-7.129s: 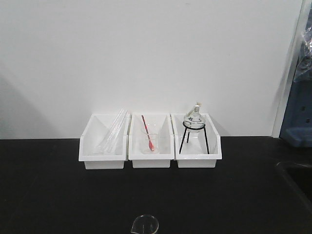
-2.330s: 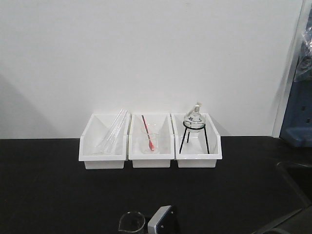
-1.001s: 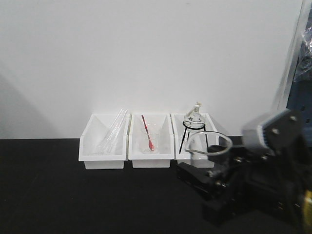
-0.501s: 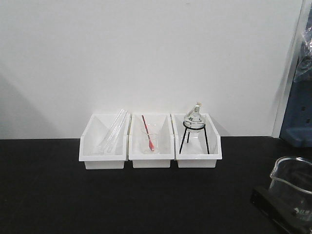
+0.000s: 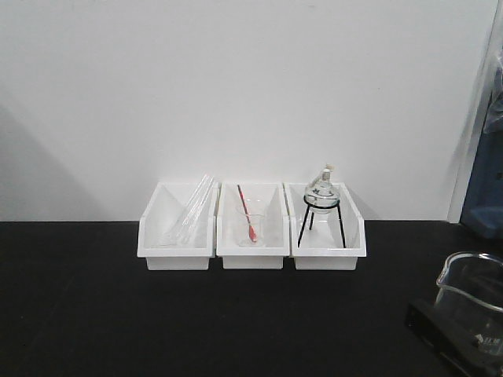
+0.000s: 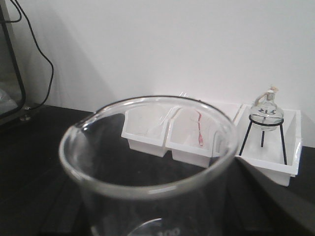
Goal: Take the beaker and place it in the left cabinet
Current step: 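Lift the beaker with the right gripper and pull it toward the body, then drive the base away from the bench holding the beaker in the right gripper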
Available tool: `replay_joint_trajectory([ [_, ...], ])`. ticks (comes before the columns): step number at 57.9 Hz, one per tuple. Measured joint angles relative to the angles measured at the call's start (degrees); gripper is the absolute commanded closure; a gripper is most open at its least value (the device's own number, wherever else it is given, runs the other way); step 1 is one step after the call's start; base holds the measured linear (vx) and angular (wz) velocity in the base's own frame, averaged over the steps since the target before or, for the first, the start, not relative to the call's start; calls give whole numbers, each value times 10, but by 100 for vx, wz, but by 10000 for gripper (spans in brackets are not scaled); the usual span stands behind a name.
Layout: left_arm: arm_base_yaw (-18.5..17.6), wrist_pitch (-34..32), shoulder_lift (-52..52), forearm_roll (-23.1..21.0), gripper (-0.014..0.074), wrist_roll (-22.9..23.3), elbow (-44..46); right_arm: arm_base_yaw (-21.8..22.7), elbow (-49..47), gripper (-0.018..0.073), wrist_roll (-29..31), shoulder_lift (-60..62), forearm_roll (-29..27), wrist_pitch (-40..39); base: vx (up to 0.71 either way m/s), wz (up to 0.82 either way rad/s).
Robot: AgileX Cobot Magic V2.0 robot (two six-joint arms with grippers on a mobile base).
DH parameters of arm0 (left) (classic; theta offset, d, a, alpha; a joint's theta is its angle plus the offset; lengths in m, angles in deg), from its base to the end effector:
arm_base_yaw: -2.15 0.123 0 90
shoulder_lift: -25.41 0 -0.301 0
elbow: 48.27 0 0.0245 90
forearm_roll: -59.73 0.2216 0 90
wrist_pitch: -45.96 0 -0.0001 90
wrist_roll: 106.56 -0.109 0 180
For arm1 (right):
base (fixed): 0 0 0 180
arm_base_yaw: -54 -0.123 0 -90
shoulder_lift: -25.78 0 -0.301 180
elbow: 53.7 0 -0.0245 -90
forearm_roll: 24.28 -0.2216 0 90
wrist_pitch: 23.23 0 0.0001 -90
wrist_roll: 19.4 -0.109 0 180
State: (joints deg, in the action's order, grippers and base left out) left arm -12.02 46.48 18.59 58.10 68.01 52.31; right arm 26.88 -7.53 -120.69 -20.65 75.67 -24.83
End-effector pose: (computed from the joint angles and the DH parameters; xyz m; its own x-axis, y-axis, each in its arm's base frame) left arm 0.0286 -0.0072 0.2038 0.0709 0.0504 -0.9962 0.2409 0.9683 0.0662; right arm 0.1089 0.0590 0.3501 -0.0559 -0.0024 -0.9984 -0.4790 0.8775 0.0247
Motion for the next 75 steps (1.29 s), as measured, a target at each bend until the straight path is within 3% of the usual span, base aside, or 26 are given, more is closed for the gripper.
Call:
replay_joint_trajectory([
  [35, 0, 0, 0, 0, 596, 0, 0, 0, 0, 564, 0, 0, 0, 1, -6, 26],
  [75, 0, 0, 0, 0, 596, 0, 0, 0, 0, 564, 0, 0, 0, 2, -15, 58],
])
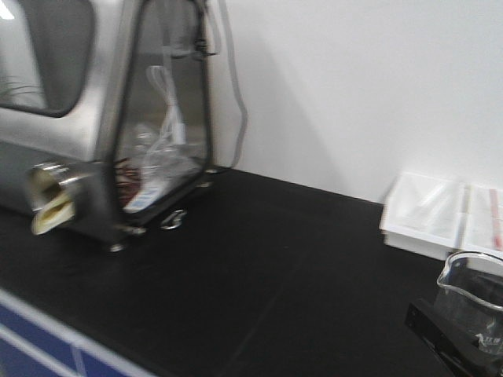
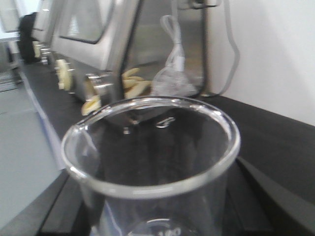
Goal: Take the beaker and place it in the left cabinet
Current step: 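Drive the base away from the bench holding the beaker in the right gripper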
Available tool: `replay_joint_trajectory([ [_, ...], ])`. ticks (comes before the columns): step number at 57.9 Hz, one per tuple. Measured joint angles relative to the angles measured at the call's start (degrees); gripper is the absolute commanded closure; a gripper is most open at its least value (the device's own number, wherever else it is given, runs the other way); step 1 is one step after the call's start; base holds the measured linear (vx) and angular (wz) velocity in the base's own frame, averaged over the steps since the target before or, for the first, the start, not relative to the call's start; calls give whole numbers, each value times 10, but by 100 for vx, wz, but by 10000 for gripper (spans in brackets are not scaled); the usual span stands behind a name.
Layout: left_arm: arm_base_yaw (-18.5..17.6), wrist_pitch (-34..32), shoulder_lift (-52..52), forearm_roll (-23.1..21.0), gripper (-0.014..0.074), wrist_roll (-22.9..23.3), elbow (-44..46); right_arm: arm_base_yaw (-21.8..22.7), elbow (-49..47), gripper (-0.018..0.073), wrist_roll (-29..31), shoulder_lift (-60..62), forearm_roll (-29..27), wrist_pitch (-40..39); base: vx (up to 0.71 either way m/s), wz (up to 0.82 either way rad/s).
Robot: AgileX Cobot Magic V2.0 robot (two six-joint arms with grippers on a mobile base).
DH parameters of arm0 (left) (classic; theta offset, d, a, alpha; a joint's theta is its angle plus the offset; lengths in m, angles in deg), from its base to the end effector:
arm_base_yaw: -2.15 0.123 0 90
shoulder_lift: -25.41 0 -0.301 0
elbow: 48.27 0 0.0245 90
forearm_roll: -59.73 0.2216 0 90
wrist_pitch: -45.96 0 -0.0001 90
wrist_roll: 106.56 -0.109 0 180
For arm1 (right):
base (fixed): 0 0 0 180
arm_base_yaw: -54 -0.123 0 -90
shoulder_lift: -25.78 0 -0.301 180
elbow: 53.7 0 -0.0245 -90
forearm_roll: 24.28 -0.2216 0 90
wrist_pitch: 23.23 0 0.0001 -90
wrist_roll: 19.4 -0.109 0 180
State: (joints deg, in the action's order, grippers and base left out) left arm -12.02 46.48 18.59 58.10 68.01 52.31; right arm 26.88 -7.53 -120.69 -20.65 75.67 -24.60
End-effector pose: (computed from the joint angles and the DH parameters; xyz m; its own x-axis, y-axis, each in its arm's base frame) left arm 0.0286 -0.0072 0.2038 0.0709 0.0504 -0.9962 0.2409 0.9683 0.0662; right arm 0.1091 0.0587 0.3501 -0.0552 -0.0020 -0.9985 -0.4755 0.8794 0.0245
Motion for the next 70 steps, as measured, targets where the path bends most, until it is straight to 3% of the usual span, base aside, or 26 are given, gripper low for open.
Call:
replay_joint_trajectory([
  [44, 0, 0, 0, 0, 596, 0, 0, 0, 0, 564, 0, 0, 0, 0, -16, 66],
  [70, 0, 0, 0, 0, 596, 0, 0, 0, 0, 564, 0, 0, 0, 0, 4, 45],
])
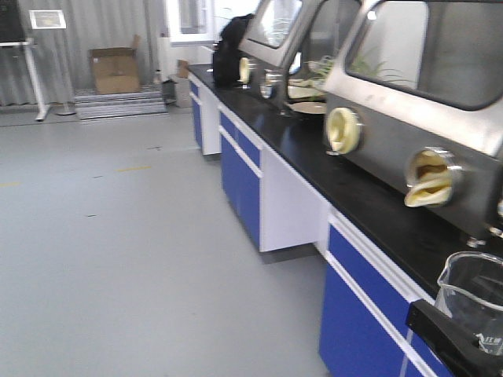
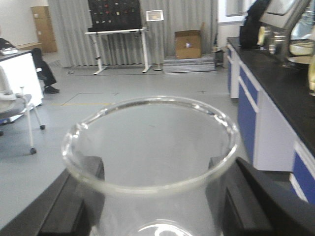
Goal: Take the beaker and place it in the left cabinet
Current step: 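Drive the base away from the bench holding the beaker in the right gripper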
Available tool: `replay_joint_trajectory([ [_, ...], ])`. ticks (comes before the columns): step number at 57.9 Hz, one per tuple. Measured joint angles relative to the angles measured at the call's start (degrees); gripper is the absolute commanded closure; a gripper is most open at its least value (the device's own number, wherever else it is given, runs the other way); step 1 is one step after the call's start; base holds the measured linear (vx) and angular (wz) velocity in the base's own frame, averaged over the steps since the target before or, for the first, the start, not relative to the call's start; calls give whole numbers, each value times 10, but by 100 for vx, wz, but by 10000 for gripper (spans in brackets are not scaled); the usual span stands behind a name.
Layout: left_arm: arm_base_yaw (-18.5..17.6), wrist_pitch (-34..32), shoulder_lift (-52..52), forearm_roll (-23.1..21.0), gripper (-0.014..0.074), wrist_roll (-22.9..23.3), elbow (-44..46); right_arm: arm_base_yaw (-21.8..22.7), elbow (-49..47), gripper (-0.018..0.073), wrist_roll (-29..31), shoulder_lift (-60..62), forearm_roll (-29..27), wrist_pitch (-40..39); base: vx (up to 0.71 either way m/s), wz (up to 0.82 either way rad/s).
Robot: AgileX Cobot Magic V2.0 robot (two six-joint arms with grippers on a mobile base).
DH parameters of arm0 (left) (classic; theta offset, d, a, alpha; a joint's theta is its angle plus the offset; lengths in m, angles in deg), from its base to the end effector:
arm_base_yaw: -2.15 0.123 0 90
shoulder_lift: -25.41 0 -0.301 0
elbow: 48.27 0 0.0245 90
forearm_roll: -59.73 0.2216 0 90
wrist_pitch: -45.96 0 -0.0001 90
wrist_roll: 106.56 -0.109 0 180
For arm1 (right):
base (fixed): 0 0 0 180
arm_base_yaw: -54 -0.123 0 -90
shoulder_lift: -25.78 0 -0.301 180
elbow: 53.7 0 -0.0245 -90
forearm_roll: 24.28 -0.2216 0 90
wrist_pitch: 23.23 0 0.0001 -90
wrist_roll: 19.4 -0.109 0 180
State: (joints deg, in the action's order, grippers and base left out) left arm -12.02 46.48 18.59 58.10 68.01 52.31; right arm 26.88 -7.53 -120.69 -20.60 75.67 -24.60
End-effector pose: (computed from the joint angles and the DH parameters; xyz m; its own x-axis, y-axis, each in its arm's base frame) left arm 0.0286 -0.0072 0.2038 0.0709 0.0504 -0.9962 0.2409 0.9683 0.0662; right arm 0.1089 0.0586 0.3502 -0.0544 -0.0016 -0.9985 -0.4755 0.8794 0.0245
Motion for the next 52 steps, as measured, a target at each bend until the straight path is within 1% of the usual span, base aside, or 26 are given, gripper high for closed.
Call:
replay_joint_trajectory([
  [22, 0, 0, 0, 0, 596, 0, 0, 0, 0, 564, 0, 0, 0, 0, 20, 41],
  [52, 0, 0, 0, 0, 596, 0, 0, 0, 0, 564, 0, 0, 0, 0, 31, 27],
])
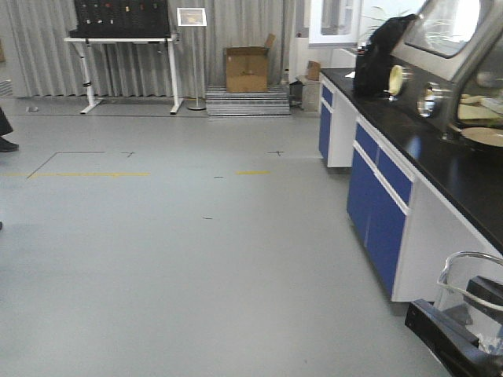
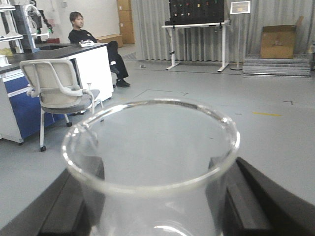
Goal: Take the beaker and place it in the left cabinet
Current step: 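Drive the base away from the bench holding the beaker in the right gripper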
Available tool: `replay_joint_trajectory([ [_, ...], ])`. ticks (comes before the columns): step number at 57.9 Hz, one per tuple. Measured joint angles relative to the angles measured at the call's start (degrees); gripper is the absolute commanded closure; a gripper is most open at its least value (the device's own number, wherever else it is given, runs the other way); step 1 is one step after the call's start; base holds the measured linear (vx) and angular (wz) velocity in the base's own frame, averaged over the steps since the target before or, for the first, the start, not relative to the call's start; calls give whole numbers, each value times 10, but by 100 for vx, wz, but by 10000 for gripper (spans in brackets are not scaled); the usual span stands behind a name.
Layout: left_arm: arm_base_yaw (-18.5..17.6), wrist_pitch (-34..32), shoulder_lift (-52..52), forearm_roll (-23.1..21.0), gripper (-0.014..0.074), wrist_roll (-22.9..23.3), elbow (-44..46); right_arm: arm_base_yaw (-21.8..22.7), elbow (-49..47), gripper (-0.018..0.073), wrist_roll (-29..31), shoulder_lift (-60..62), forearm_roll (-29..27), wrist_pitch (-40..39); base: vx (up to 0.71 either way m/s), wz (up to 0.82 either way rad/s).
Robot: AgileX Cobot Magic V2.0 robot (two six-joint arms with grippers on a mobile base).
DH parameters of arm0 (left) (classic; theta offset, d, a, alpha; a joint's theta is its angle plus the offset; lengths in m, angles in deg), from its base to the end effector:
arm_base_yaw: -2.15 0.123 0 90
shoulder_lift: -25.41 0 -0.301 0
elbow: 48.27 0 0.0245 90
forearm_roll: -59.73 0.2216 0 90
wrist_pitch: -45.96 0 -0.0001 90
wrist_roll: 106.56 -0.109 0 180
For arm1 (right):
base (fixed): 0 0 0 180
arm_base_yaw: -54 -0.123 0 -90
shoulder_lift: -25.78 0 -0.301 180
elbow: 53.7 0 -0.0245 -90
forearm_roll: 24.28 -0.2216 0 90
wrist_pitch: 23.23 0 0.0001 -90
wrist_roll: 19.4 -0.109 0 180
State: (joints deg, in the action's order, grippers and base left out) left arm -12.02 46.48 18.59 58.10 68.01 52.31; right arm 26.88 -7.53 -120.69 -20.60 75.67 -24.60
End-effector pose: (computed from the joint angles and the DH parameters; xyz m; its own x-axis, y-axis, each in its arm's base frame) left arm 0.0286 -0.0072 0.2038 0.0709 0.0504 -0.9962 0.2409 0.9683 0.0662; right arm 0.1089 0.0586 0.3502 -0.0544 -0.0016 -0.9985 -0.4755 0.8794 0.0245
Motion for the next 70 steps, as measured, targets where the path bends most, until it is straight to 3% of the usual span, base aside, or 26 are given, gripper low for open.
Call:
replay_joint_trajectory([
  [70, 0, 0, 0, 0, 596, 0, 0, 0, 0, 564, 0, 0, 0, -1, 48, 6],
])
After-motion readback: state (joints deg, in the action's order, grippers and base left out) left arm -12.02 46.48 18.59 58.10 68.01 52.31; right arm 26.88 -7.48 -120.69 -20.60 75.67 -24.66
